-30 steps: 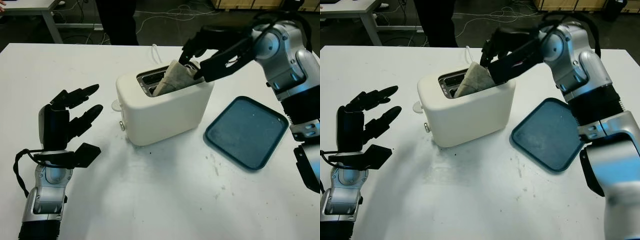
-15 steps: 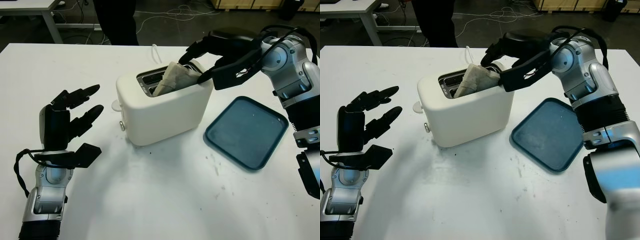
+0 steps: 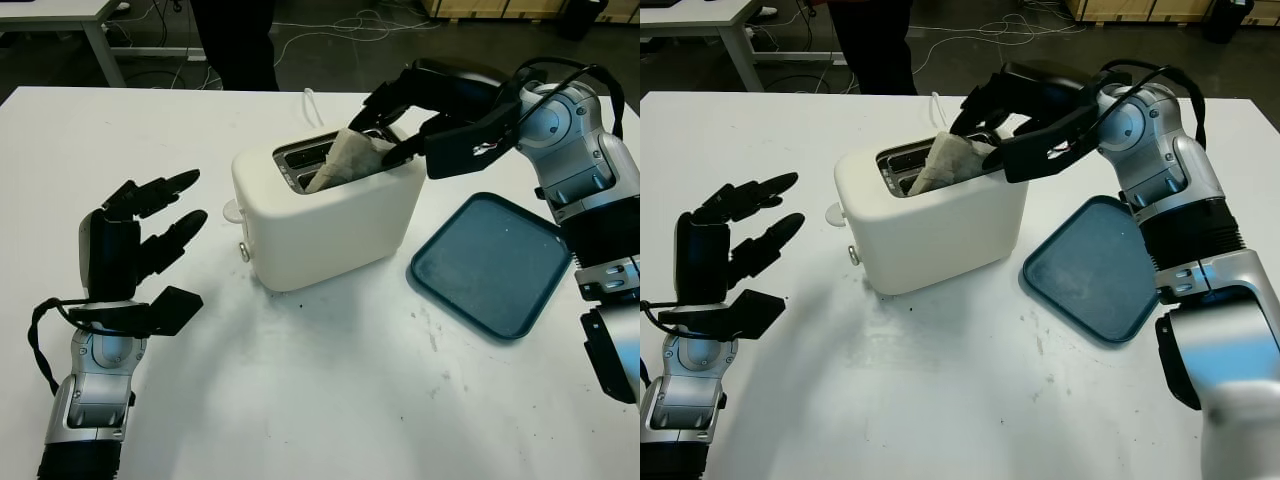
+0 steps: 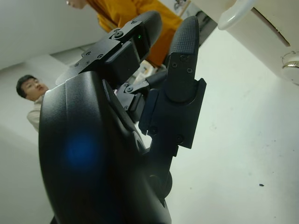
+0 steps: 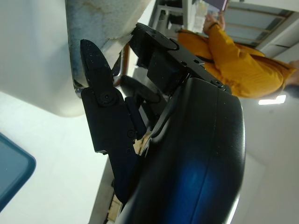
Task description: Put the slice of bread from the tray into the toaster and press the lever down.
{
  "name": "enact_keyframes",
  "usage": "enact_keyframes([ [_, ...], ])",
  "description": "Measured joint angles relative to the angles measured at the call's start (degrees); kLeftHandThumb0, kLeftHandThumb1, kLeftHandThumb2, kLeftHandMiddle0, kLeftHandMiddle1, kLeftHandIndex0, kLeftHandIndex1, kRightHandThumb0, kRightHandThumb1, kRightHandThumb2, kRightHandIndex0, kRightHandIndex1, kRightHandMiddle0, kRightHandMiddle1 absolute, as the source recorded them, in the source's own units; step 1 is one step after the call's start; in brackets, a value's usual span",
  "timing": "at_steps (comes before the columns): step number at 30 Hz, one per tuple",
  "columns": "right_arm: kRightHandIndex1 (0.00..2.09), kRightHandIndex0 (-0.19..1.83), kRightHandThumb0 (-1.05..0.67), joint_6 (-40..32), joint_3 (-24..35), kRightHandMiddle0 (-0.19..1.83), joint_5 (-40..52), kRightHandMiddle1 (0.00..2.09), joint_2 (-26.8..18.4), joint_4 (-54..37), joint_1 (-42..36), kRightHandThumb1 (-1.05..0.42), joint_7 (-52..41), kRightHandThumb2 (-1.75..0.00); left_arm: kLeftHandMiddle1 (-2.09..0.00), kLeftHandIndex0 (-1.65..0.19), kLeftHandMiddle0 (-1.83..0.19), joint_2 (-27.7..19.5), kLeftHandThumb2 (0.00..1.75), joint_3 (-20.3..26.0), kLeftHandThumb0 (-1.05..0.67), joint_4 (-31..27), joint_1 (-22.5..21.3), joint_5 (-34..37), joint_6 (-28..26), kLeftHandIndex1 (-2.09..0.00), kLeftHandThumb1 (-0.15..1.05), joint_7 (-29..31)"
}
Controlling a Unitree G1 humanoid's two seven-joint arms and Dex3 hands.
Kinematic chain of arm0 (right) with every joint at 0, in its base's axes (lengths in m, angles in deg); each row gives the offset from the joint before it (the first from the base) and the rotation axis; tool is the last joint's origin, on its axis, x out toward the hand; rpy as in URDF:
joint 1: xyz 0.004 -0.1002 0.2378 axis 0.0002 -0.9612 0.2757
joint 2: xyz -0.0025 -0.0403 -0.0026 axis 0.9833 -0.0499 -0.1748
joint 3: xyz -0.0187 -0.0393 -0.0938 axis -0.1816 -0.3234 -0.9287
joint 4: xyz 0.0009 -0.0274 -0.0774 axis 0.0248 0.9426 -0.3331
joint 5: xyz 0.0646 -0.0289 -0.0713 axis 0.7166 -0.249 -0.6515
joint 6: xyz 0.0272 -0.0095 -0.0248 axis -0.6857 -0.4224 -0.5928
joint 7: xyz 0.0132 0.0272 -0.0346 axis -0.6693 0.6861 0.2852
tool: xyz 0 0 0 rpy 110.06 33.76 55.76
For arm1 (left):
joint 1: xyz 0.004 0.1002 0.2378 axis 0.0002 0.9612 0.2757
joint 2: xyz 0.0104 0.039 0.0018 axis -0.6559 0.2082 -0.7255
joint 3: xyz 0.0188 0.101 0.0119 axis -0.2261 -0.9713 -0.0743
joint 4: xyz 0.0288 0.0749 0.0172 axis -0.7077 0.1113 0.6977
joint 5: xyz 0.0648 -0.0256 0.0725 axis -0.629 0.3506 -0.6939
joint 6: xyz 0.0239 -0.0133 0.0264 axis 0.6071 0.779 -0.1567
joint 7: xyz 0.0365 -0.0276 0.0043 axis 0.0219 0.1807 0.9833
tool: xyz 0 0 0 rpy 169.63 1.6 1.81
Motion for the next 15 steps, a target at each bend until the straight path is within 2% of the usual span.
enact_keyframes([
  [7, 0.80, 0.78, -0.35, 0.69, -0.82, 1.04, -0.51, 0.12, 0.77, 0.81, -0.13, -0.88, 1.62, -0.01, -0.94, -0.94, -0.62, 0.00, 0.13, -0.03, -0.48, 0.00, 0.00, 0.02, 0.01, 0.00, 0.92, -0.01],
  [12, 1.11, 1.00, -0.35, 0.66, -2.01, 1.23, -1.80, 0.22, 1.81, 1.26, -0.08, -0.89, 3.10, 0.00, -0.94, -0.94, -0.63, 0.00, 0.14, -0.04, -0.49, 0.00, 0.01, -0.03, 0.01, 0.00, 0.92, -0.15],
  [13, 1.27, 1.03, -0.35, 1.12, -2.10, 1.21, -1.80, 0.48, 2.04, 1.78, -0.07, -0.89, 3.72, 0.00, -0.94, -0.94, -0.63, 0.00, 0.14, -0.04, -0.49, 0.00, 0.01, -0.01, 0.01, 0.00, 0.92, -0.16],
  [14, 1.46, 1.05, -0.36, 1.94, -2.20, 1.06, -1.82, 0.94, 2.19, 2.36, -0.07, -0.90, 4.54, 0.00, -0.94, -0.93, -0.62, 0.00, 0.14, -0.04, -0.49, 0.00, 0.01, 0.00, 0.01, 0.00, 0.92, -0.15],
  [15, 1.53, 1.06, -0.38, 2.73, -2.30, 1.00, -1.89, 1.13, 2.34, 2.92, -0.07, -0.90, 5.35, 0.00, -0.93, -0.94, -0.62, 0.00, 0.14, -0.05, -0.49, 0.00, 0.01, 0.00, 0.01, 0.00, 0.92, -0.15],
])
